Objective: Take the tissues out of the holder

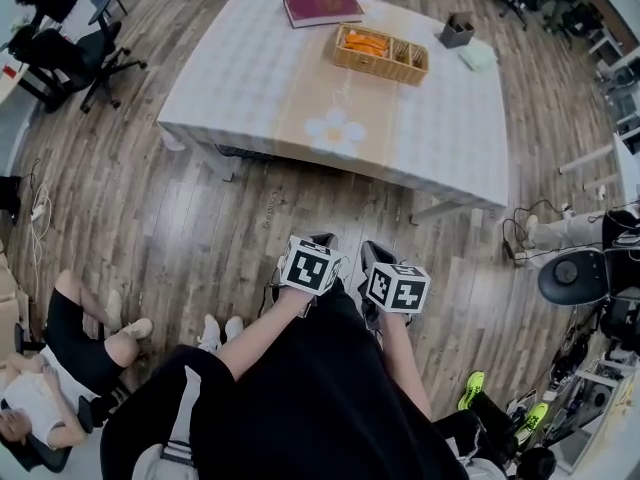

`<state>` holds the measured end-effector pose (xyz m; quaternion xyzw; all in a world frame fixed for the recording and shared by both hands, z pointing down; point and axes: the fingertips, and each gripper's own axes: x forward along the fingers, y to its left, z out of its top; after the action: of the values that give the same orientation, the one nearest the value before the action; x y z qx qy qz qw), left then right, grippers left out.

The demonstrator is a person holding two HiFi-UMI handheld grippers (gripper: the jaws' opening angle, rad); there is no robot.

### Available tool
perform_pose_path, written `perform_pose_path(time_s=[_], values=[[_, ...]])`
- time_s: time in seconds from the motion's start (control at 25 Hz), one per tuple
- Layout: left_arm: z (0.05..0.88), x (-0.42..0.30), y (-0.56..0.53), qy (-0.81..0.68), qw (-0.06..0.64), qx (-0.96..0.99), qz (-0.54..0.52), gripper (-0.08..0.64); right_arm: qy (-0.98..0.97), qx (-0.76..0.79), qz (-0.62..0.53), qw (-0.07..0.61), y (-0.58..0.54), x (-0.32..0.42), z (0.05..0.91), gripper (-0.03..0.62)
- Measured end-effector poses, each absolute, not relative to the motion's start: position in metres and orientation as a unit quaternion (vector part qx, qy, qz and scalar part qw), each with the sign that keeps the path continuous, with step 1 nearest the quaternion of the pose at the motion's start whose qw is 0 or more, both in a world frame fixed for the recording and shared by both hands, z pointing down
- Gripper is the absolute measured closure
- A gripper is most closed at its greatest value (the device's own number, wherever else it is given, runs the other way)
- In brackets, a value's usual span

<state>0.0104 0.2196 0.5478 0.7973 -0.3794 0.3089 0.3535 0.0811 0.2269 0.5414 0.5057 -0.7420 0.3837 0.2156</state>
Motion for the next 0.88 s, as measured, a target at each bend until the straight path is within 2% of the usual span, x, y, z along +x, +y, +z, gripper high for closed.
perform_pose_path(time_s=[0.68,0.88], values=[[0.532,0.072,0.122,-0.398,0.328,0.801,0.304,0.56,-0.762,0.503,0.362,0.19,0.132,0.148,0.527,0.577],[0.522,0.076,0.094,-0.414,0.321,0.8,0.291,0.56,-0.788,0.489,0.34,0.159,0.103,0.157,0.513,0.577]])
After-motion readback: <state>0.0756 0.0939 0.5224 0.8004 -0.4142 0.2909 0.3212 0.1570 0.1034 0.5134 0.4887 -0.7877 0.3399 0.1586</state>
